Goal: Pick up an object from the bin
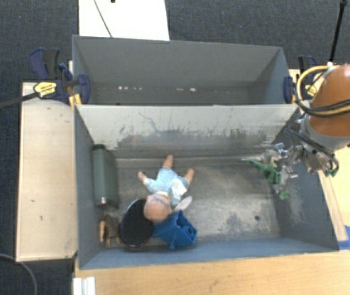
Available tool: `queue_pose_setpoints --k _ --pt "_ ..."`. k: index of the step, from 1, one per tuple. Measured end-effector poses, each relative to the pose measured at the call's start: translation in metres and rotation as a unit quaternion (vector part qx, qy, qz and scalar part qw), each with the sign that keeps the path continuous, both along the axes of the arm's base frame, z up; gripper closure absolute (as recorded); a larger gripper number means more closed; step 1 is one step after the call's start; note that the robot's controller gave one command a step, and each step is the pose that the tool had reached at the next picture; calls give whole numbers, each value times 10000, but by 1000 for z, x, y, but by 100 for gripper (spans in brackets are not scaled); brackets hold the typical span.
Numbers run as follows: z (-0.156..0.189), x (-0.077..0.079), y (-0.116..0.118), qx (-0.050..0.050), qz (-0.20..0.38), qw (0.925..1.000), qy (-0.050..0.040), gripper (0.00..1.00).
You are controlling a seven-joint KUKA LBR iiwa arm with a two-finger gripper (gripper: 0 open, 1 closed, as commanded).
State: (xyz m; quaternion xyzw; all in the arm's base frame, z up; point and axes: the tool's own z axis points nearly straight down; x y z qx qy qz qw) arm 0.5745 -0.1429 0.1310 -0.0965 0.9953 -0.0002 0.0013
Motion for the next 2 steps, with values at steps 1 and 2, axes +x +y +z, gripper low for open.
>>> queue_pose_setpoints --k 1,2 --pt "34 -8 -1 -1 774 9970 -2 100" --pt "94 -14 29 10 1180 9930 25 100"
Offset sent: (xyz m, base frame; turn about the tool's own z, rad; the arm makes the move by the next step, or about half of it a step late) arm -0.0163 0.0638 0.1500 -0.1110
